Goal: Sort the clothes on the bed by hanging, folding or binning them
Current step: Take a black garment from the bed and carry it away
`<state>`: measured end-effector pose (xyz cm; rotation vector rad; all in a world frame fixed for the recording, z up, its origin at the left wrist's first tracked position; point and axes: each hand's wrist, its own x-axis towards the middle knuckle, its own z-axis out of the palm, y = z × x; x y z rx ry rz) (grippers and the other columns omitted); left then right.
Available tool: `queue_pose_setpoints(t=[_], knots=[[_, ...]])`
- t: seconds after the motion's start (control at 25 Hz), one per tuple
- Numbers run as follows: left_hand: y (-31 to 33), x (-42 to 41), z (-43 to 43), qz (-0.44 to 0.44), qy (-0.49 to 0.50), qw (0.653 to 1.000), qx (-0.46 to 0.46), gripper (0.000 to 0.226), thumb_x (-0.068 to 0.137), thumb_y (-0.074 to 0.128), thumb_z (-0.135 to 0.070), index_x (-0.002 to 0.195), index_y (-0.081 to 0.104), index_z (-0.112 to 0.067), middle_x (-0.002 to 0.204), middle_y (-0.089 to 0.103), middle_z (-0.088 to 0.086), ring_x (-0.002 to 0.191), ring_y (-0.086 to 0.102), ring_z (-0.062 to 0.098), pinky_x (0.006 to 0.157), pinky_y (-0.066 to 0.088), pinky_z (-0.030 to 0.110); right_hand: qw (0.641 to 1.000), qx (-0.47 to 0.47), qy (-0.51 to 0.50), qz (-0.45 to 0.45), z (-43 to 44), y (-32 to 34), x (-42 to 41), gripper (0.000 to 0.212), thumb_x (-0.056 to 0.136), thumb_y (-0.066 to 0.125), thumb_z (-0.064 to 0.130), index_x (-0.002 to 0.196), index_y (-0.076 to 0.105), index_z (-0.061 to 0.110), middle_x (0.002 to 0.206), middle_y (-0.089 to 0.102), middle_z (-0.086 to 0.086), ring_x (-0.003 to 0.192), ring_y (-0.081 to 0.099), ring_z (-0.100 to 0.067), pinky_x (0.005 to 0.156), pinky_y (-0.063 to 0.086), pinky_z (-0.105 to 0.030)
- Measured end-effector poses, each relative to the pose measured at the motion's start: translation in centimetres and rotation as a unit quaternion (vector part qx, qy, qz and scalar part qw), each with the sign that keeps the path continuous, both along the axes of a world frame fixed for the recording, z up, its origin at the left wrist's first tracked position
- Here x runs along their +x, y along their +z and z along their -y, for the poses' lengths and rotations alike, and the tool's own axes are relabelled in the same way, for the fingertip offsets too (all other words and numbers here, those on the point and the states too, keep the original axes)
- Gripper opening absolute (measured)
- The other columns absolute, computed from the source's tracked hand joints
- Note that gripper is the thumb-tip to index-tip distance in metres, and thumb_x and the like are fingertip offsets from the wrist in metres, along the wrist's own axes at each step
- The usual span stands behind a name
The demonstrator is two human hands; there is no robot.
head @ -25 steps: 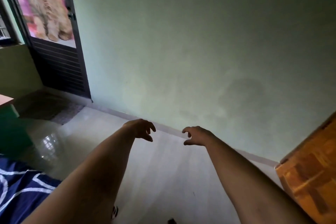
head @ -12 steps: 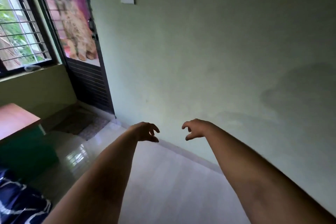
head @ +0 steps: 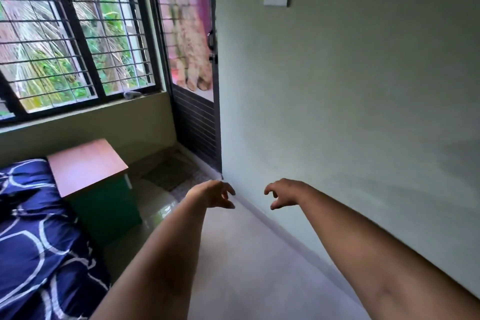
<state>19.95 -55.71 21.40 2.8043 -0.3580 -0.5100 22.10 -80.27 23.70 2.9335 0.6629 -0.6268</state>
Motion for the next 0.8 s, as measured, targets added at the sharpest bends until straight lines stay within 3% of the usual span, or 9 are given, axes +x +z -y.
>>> queue_pose_setpoints(t=[0.28,0.56,0.72,0.8], knots=[[2.4,10.8,-15.7,0.022,0.112,0.993,0.035,0.047,0.076,0.071,-0.048,0.121,0.060,-0.039,0.109,0.066,-0.015,0.098,0.063,0.009,0.087,0.051,0.025,0.996,0.035,0.086,0.004,-15.5,0.7,14.6,0.055,0.086,0.064,0.039,0.136,0.045,0.029,0.128,0.057,-0.001,0.114,0.055,-0.022,0.092,0.046,-0.035],[0.2,13.8,-28.0,0.004,0.245,0.969,0.023,0.046,0.073,0.072,-0.045,0.118,0.061,-0.038,0.097,0.062,-0.018,0.093,0.062,0.009,0.087,0.049,0.024,0.982,0.042,0.182,-0.026,-29.2,-0.4,23.9,0.050,0.087,0.066,0.036,0.133,0.049,0.025,0.125,0.060,-0.001,0.111,0.057,-0.021,0.087,0.046,-0.032],[0.1,15.5,-35.0,0.004,0.302,0.952,0.045,0.048,0.087,0.066,-0.037,0.131,0.053,-0.023,0.127,0.060,-0.002,0.114,0.056,0.017,0.089,0.040,0.021,0.966,0.037,0.257,-0.017,-39.3,-0.3,29.5,0.051,0.084,0.067,0.038,0.131,0.051,0.027,0.125,0.059,0.001,0.114,0.056,-0.020,0.094,0.046,-0.032],[0.3,16.5,-38.3,0.012,0.357,0.934,0.017,0.044,0.089,0.066,-0.027,0.130,0.056,-0.017,0.125,0.061,0.003,0.112,0.057,0.018,0.074,0.038,0.010,0.955,0.038,0.293,-0.016,-44.2,-0.2,32.6,0.050,0.083,0.067,0.040,0.130,0.052,0.029,0.124,0.059,0.002,0.115,0.056,-0.020,0.095,0.046,-0.032]])
